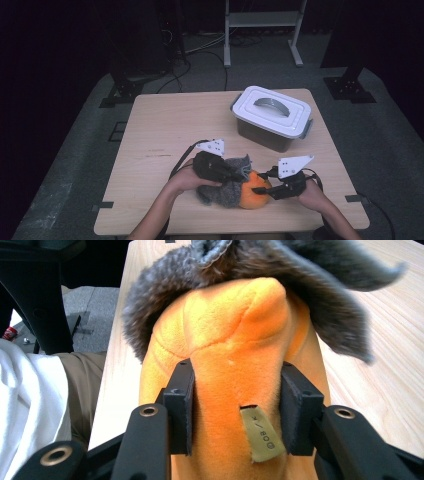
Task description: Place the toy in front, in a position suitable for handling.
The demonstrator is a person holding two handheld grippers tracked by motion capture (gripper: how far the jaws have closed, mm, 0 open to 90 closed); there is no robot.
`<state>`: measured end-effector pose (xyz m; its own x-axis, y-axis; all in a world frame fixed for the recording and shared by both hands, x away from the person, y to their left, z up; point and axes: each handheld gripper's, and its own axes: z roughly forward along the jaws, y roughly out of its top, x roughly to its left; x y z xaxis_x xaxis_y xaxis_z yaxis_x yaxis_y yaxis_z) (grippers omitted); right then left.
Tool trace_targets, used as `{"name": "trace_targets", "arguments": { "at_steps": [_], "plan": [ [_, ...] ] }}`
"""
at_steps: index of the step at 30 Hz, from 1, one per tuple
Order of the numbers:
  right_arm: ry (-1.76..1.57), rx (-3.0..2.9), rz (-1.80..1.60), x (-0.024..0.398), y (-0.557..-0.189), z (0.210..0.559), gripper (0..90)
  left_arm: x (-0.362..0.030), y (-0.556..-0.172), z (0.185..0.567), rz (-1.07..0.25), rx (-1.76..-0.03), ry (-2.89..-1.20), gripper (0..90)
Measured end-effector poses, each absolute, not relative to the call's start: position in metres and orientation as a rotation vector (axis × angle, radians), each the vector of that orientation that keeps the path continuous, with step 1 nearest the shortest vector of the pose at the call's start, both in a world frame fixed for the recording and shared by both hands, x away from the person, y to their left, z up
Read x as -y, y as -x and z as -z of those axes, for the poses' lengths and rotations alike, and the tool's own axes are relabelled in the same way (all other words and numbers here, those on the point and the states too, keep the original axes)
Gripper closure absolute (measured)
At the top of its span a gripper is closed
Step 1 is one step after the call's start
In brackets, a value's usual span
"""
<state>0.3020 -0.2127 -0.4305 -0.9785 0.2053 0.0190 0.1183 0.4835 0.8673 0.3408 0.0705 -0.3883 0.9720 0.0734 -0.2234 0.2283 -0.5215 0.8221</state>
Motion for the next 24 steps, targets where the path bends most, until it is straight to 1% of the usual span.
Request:
{"name": "trace_targets", "arguments": {
  "at_steps": [5,9,11,14,16,18,19,20,22,24],
  "plan": [
    [-0.300,-2.628,-1.534,0.218,-0.305,0.431,56.0,-0.084,-0.343,0.396,0.192,-0.261,-2.128,78.0],
    [-0.319,-2.622,-1.530,0.224,-0.309,0.431,55.4,-0.081,-0.339,0.399,0.238,-0.243,-2.088,77.5],
    [-0.357,-2.620,-1.533,0.227,-0.310,0.430,51.1,-0.076,-0.338,0.401,0.237,-0.243,-2.093,77.5],
    [-0.447,-2.642,-1.542,0.224,-0.307,0.426,35.8,-0.072,-0.338,0.405,0.245,-0.252,-2.101,77.8],
    [-0.455,-2.637,-1.508,0.222,-0.301,0.421,30.0,-0.071,-0.338,0.405,0.245,-0.255,-2.095,77.8],
    [-0.475,-2.635,-1.512,0.222,-0.301,0.418,27.2,-0.069,-0.337,0.402,0.237,-0.246,-2.098,77.8],
    [-0.475,-2.632,-1.515,0.222,-0.301,0.418,27.2,-0.067,-0.336,0.400,0.234,-0.232,-2.099,77.7],
    [-0.476,-2.635,-1.513,0.222,-0.302,0.419,29.3,-0.066,-0.335,0.399,0.231,-0.229,-2.094,77.7],
    [-0.481,-2.633,-1.525,0.224,-0.304,0.422,40.8,-0.063,-0.334,0.396,0.230,-0.217,-2.087,77.7],
    [-0.469,-2.620,-1.539,0.228,-0.306,0.426,46.2,-0.061,-0.332,0.393,0.237,-0.201,-2.061,77.7]
  ]
}}
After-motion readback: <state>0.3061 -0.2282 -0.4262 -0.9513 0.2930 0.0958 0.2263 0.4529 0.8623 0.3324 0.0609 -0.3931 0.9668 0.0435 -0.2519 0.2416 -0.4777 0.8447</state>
